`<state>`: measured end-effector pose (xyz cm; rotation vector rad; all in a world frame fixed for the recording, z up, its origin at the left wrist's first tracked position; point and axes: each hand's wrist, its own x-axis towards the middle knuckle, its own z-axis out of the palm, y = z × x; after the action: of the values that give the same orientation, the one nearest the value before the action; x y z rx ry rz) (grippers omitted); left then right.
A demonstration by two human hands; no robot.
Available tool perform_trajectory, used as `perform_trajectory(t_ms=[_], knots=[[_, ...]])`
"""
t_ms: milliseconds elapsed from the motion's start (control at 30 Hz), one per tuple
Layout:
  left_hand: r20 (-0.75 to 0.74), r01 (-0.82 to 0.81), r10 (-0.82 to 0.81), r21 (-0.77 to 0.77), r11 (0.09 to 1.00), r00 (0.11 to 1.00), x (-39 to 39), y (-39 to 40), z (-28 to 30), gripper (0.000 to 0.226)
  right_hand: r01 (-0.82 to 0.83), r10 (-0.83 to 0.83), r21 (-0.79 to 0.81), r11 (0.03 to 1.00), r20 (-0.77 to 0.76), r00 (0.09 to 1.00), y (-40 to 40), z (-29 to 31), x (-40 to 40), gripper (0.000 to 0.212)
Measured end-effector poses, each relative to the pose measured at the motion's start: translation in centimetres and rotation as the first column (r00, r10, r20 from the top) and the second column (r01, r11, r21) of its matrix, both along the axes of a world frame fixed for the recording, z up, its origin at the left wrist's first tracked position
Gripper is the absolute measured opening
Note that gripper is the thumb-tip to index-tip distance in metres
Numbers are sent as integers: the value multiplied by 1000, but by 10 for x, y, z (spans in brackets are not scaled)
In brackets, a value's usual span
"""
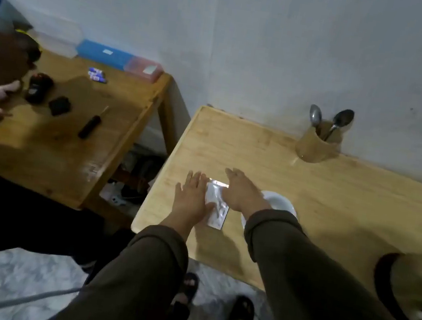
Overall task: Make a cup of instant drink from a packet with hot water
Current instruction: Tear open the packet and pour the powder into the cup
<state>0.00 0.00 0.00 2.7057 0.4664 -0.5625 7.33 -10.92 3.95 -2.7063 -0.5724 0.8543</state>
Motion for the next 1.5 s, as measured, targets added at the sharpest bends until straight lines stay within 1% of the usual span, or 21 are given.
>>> perform_trajectory(t_ms=[100, 133, 233, 333, 467, 533, 567, 667, 700, 800, 900, 1000, 1133, 1200, 1333, 1400, 1500], knots=[[-23, 55, -54, 60, 997, 998, 3, 6, -11, 84, 21, -21, -65, 998, 9, 1000, 5, -15, 2, 57], [-6, 59, -59, 59, 996, 998, 3, 8, -14, 85, 37, -36, -78, 996, 8, 999, 6, -17, 1, 55], [31, 51, -51, -4, 999, 998, 5, 12, -22, 85, 61, -55, -104, 993, 63, 997, 11, -24, 1, 51], [77, 89, -88, -13, 996, 993, 10, 19, -24, 83, 121, -112, -93, 988, 91, 990, 15, -22, 3, 45], [98, 125, -122, -23, 992, 988, 13, 21, -17, 77, 155, -139, -98, 983, 153, 978, 17, -19, 5, 34], [146, 130, -118, -71, 989, 982, 16, 20, -13, 67, 195, -188, -42, 980, 121, 975, 18, -15, 7, 27], [171, 121, -100, -120, 985, 980, 18, 20, -10, 60, 224, -222, -3, 975, 93, 970, 17, -12, 8, 24], [218, 37, 47, -364, 930, 975, 26, 20, 5, 28, 301, -305, 86, 950, 44, 951, 12, 6, 13, 23], [231, 32, 72, -416, 909, 970, 30, 19, 12, 23, 335, -339, 111, 936, 26, 940, 8, 13, 14, 23], [280, 69, 69, -454, 888, 957, 44, 14, 34, 27, 433, -436, 211, 876, -32, 899, -8, 35, 17, 17], [310, 108, 71, -524, 845, 948, 57, 3, 57, 24, 514, -531, 323, 795, -42, 847, -28, 55, 17, 17], [332, 177, 28, -569, 803, 943, 63, -11, 74, 24, 527, -563, 414, 742, -41, 825, -46, 72, 13, 16], [343, 197, 33, -614, 765, 939, 61, -32, 88, 21, 538, -580, 455, 710, -57, 813, -70, 85, 6, 13], [337, 194, 40, -632, 750, 941, 58, -44, 91, 21, 545, -583, 451, 707, -65, 810, -81, 88, 1, 2], [326, 190, 23, -605, 773, 945, 54, -67, 95, 22, 588, -620, 477, 653, -109, 777, -103, 89, -6, 28], [320, 183, 21, -594, 784, 947, 53, -76, 97, 22, 588, -617, 488, 645, -123, 778, -112, 90, -8, 30], [305, 170, 31, -608, 775, 952, 52, -90, 101, 21, 586, -625, 509, 630, -115, 772, -124, 90, -10, 29]])
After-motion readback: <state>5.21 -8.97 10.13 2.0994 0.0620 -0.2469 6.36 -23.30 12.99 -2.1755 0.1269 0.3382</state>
